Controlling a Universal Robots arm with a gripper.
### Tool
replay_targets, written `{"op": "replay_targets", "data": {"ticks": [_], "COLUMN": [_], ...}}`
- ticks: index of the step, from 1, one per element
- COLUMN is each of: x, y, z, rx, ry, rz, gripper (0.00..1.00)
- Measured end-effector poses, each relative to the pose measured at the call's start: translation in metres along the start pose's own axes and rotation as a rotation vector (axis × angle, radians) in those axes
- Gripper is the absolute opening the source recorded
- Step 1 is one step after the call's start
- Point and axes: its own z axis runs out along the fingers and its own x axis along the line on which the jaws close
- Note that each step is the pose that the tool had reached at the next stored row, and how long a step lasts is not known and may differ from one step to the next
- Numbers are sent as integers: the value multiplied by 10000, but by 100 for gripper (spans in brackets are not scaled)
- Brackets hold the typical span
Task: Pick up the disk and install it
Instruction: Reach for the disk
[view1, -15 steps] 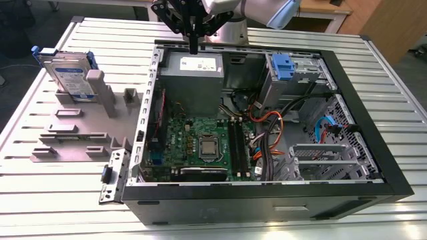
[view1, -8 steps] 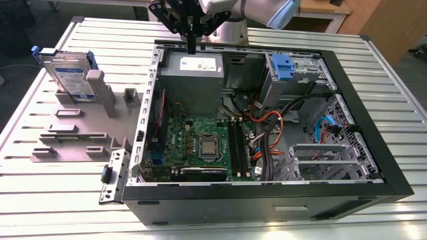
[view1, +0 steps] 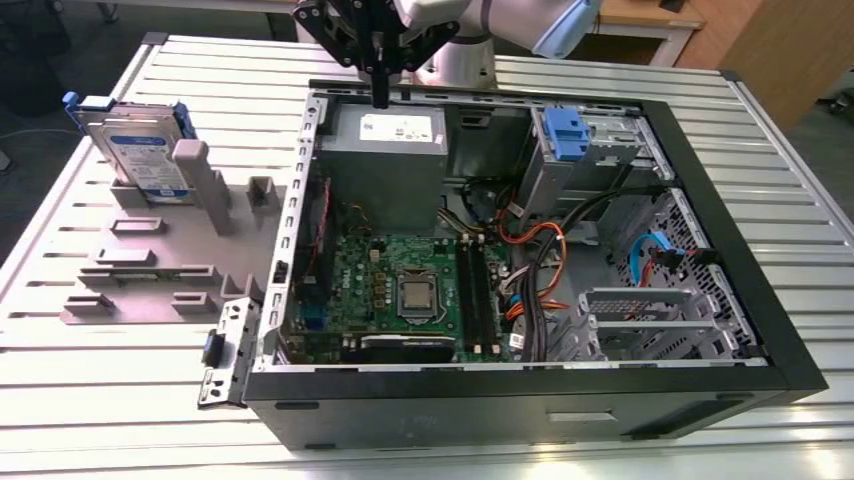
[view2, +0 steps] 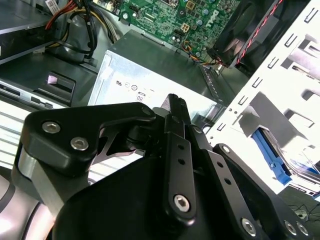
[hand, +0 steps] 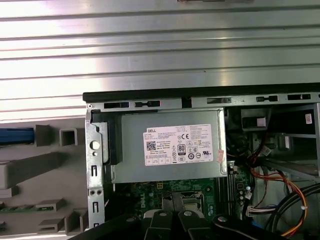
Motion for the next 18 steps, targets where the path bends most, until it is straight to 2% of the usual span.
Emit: {"op": "replay_targets", "data": {"ticks": [16, 18], "x": [42, 78], "y": [-3, -6], "z": [5, 7], "rx": [-18, -19], "ry": [2, 3], "rz": [0, 0], "gripper": [11, 11]}}
